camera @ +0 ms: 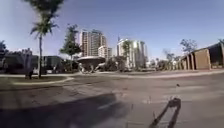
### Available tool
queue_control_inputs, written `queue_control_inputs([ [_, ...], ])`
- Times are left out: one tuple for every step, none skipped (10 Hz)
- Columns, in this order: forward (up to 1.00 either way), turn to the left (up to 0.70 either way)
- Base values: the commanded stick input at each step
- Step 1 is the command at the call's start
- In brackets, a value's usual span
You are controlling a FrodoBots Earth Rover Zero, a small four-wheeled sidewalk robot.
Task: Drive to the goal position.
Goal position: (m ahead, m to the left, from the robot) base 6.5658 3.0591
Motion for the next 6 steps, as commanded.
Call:
queue_control_inputs([
  [0.7,0.01],
  [0.7,0.01],
  [0.7,0.02],
  [0.7,0.03],
  [0.7,0.29],
  [0.7,0.36],
])
